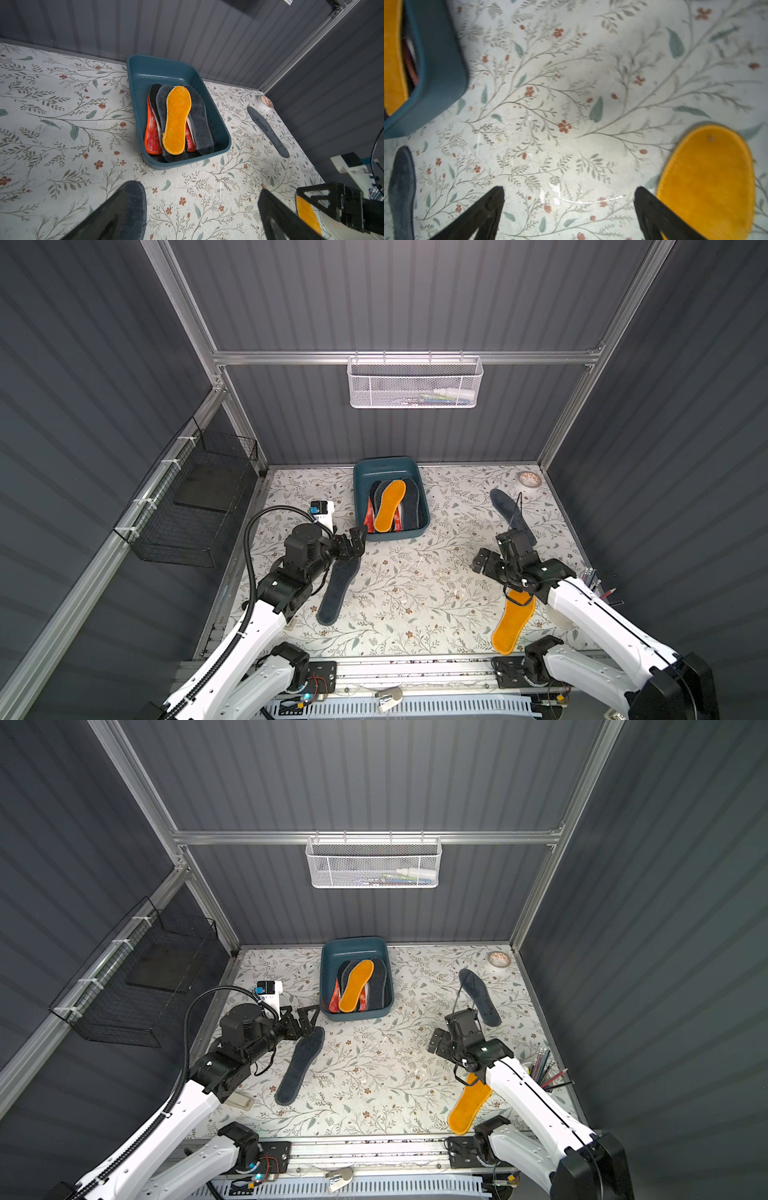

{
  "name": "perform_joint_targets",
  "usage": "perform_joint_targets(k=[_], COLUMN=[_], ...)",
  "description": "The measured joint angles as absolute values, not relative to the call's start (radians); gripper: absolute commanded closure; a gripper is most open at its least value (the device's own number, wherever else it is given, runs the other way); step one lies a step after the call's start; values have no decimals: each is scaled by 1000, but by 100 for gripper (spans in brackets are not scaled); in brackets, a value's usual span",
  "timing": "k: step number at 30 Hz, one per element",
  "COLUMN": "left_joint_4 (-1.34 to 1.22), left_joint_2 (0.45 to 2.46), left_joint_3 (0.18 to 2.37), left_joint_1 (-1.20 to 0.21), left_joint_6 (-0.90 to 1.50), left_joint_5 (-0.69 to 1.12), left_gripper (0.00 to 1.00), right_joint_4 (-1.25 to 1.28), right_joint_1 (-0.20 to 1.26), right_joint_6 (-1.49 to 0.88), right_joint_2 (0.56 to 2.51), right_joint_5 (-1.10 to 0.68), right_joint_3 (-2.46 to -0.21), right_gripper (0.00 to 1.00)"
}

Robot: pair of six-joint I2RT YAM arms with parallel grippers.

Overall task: Put the insoles into the storage box
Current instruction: Move the insole to the center of the board.

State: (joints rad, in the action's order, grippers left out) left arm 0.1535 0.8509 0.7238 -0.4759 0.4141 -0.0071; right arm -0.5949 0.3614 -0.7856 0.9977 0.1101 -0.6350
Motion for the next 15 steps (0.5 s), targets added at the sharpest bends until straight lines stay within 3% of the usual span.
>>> perform_joint_targets(k=[15], left_joint_4=[151], left_joint_2=[849], left_joint_3=[720], left_joint_1=[-476], left_joint_6=[423], left_joint_5=[4], left_gripper=[0], right_joint_4=[-596], right_joint_1=[238], right_joint_6=[-990], right_joint_2=[896], right_joint_5=[102], right_joint_3=[-408], right_gripper=[1])
